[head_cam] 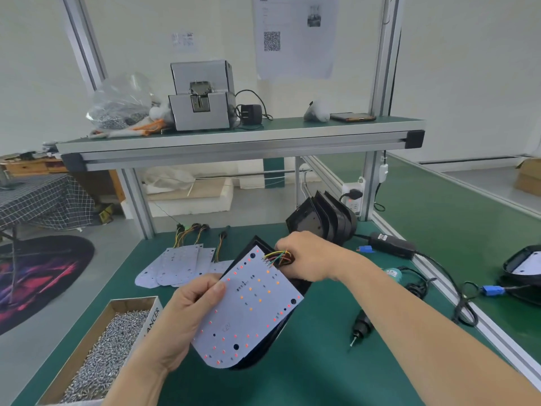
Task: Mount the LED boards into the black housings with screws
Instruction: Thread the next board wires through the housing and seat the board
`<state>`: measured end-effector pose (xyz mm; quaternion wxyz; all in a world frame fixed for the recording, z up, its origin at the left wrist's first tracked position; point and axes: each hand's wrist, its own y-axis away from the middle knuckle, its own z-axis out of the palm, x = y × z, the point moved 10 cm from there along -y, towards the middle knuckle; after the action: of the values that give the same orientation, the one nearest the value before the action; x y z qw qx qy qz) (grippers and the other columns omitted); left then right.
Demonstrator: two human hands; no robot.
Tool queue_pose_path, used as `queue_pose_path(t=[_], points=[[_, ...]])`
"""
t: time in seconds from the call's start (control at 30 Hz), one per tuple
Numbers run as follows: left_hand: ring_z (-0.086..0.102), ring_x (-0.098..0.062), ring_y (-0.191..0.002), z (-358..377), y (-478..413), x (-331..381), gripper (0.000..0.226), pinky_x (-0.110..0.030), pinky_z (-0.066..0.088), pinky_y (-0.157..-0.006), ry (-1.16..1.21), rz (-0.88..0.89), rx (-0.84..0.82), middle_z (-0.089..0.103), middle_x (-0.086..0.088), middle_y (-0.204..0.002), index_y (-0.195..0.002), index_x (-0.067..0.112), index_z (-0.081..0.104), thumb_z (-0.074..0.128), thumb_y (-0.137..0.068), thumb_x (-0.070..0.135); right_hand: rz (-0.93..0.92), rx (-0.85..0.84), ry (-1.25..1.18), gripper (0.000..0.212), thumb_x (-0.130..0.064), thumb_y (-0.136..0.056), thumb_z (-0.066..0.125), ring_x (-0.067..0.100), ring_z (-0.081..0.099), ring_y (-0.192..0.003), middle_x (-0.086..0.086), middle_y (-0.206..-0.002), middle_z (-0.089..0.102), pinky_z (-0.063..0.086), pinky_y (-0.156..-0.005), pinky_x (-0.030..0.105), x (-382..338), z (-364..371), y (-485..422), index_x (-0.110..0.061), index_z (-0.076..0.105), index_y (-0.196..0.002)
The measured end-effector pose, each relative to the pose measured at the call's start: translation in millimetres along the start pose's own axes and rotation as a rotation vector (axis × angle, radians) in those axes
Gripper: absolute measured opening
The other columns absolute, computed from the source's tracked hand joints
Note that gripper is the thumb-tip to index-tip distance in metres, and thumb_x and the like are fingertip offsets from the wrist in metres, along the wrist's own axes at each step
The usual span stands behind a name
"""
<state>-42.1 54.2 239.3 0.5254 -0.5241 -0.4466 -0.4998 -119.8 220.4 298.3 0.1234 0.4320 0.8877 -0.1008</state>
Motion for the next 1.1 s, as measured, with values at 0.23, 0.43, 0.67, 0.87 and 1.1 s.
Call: queue_pose_path(t=[0.23, 0.43, 0.67, 0.87, 1.1], points=[[0.057, -0.023, -0.081, 14, -1, 13, 0.041, -0.042, 0.045, -0.077, -0.136, 0.08, -0.034, 0.062, -0.014, -0.1, -0.077, 0.0, 0.059, 0.065, -0.085, 0.04, 0.065, 0.225, -0.086, 0.028, -0.009, -0.086, 0.062, 0.024, 0.031, -0.074, 0.008, -0.071, 0.043, 0.029, -0.061, 0.037, 3, 0, 2, -0.012, 0.037, -0.075], [0.05, -0.02, -0.074, 14, -5, 22, 0.041, -0.036, 0.041, -0.071, -0.212, 0.112, -0.033, 0.057, -0.002, -0.083, -0.075, -0.001, 0.053, 0.064, -0.09, 0.036, 0.091, 0.239, -0.292, 0.036, -0.014, -0.09, 0.061, 0.023, 0.028, -0.073, 0.007, -0.07, 0.045, 0.026, -0.063, 0.036, 15, 13, 10, -0.02, 0.03, -0.072], [0.057, -0.019, -0.074, 3, -8, 16, 0.038, -0.034, 0.046, -0.07, -0.225, 0.082, -0.06, 0.064, -0.02, -0.096, -0.08, 0.004, 0.062, 0.065, -0.091, 0.039, 0.021, -0.11, -0.45, 0.032, -0.031, -0.095, 0.066, 0.013, 0.036, -0.068, -0.003, -0.071, 0.049, 0.033, -0.064, 0.031, 6, 26, 22, -0.01, 0.053, -0.074], [0.054, -0.018, -0.072, -3, -9, 7, 0.051, -0.03, 0.046, -0.067, -0.209, 0.062, -0.018, 0.061, -0.01, -0.082, -0.079, 0.004, 0.06, 0.067, -0.077, 0.055, 0.045, -0.102, -0.705, 0.017, -0.007, -0.092, 0.065, 0.014, 0.048, -0.084, 0.015, -0.094, 0.068, 0.046, -0.082, 0.042, 8, 26, 24, 0.0, 0.068, -0.107], [0.056, -0.015, -0.077, 12, -8, 15, 0.037, -0.019, 0.044, -0.067, -0.268, 0.107, -0.097, 0.066, -0.011, -0.103, -0.063, 0.018, 0.054, 0.063, -0.094, 0.038, 0.085, 0.053, -0.674, 0.023, -0.014, -0.091, 0.072, 0.011, 0.041, -0.065, -0.014, -0.065, 0.055, 0.037, -0.062, 0.026, 19, 33, 23, -0.021, 0.055, -0.077]])
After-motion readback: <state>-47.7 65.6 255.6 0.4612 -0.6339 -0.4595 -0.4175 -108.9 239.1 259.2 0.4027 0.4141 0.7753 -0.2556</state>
